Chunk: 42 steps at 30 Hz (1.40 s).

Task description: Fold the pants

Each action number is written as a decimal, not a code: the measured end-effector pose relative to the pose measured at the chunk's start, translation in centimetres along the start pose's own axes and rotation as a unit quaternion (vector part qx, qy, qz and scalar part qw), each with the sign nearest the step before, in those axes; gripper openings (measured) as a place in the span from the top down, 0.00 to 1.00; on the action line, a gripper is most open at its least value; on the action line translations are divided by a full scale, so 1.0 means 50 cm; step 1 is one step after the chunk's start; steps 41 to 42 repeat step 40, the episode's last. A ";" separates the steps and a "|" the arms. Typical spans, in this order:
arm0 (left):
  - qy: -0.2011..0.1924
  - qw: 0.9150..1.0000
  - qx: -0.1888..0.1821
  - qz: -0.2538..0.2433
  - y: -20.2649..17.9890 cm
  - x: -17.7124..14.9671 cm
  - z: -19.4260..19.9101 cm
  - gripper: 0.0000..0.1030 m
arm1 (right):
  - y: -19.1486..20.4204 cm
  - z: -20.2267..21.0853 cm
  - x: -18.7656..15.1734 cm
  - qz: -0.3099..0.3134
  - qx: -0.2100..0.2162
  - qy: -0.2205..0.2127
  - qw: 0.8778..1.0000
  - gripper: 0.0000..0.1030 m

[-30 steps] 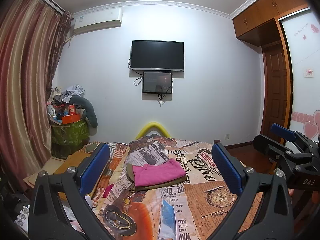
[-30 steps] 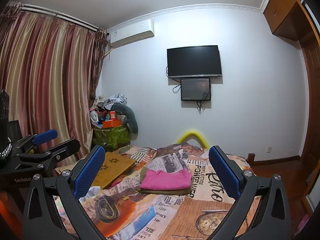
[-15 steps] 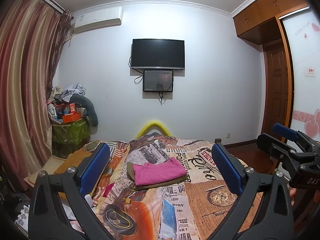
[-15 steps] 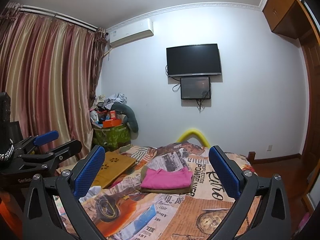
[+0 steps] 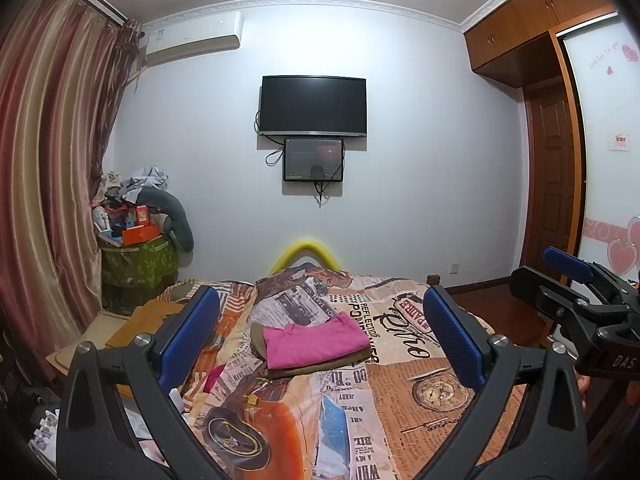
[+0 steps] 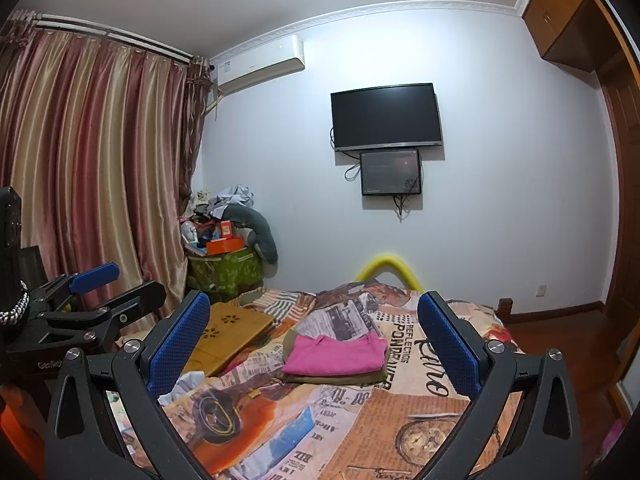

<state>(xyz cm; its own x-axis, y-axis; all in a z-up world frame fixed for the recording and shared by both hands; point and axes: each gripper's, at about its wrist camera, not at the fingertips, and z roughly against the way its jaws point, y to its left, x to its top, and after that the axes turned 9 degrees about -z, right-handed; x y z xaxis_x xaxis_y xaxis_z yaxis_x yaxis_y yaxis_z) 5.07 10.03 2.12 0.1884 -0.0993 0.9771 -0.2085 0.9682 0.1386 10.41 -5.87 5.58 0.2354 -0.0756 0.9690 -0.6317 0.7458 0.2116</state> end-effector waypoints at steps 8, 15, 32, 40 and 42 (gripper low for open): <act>0.003 1.000 -0.004 0.001 0.003 -0.001 -0.004 0.00 | -0.001 -0.002 -0.001 0.000 -0.002 0.000 1.000 0.00; 0.002 1.000 -0.012 0.004 0.006 0.000 -0.006 0.00 | -0.002 -0.001 -0.006 -0.001 -0.004 0.000 1.000 0.00; 0.009 0.999 -0.031 0.003 0.004 -0.007 -0.015 0.00 | -0.003 0.005 -0.009 -0.005 -0.006 0.000 1.000 0.00; 0.014 0.999 -0.036 0.008 0.008 -0.010 -0.023 0.00 | -0.004 0.004 -0.011 -0.007 -0.006 0.003 1.000 0.00; 0.014 0.999 -0.036 0.008 0.008 -0.010 -0.023 0.00 | -0.004 0.004 -0.011 -0.007 -0.006 0.003 1.000 0.00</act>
